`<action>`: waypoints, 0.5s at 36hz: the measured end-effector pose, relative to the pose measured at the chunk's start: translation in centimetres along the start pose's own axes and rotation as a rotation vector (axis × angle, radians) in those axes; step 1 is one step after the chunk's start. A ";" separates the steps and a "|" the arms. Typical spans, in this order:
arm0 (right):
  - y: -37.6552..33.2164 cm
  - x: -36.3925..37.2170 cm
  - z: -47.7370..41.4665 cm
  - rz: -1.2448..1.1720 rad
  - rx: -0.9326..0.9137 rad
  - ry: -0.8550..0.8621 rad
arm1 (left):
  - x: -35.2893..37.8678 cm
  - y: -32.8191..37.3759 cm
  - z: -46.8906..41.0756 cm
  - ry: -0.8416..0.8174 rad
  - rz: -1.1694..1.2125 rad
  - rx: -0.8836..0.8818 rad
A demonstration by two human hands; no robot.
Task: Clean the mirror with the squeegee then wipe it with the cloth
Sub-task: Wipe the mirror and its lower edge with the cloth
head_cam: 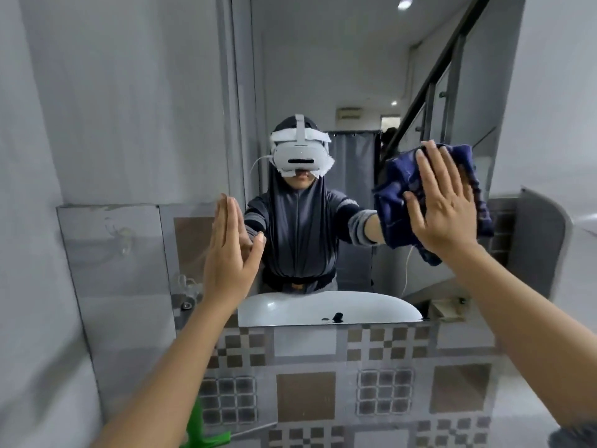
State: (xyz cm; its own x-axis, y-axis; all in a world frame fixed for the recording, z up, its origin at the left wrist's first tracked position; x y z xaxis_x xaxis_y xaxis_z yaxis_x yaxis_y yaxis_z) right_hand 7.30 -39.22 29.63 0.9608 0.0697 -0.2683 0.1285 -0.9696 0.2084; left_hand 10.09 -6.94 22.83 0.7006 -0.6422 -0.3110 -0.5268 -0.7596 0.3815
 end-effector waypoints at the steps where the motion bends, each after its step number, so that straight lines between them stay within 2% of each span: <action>1: 0.5 0.1 0.6 -0.019 0.102 0.030 | 0.1 0.0 0.0 0.004 -0.003 -0.002; 4: 0.8 0.8 2.3 -0.090 0.369 0.121 | 0.1 0.0 0.0 0.035 -0.012 -0.008; 12: -3.6 2.7 4.0 -0.239 0.825 0.323 | -0.9 -0.2 -1.9 0.121 -0.041 0.089; 15: -6.3 3.2 4.0 -0.225 0.916 0.322 | -1.4 0.0 -3.5 0.138 0.015 0.120; 18: -9.0 3.8 3.6 -0.231 0.868 0.298 | -1.5 -0.1 -4.9 0.074 0.068 0.190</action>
State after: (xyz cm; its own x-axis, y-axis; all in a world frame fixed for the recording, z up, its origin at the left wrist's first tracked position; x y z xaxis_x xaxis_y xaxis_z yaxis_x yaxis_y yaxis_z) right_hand 8.91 -31.11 23.35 0.9730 0.2227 0.0608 0.2111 -0.7516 -0.6249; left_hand 11.47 -5.43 27.49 0.6900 -0.6887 -0.2230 -0.6504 -0.7250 0.2265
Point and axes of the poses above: each hand's wrist, its own z-axis away from the middle knuckle, its own x-axis out of the palm, y = z × x, the point moved 2 cm from there along -z, towards the middle knuckle, and after that the axes turned 8 degrees about -x, right-handed, at the moved point
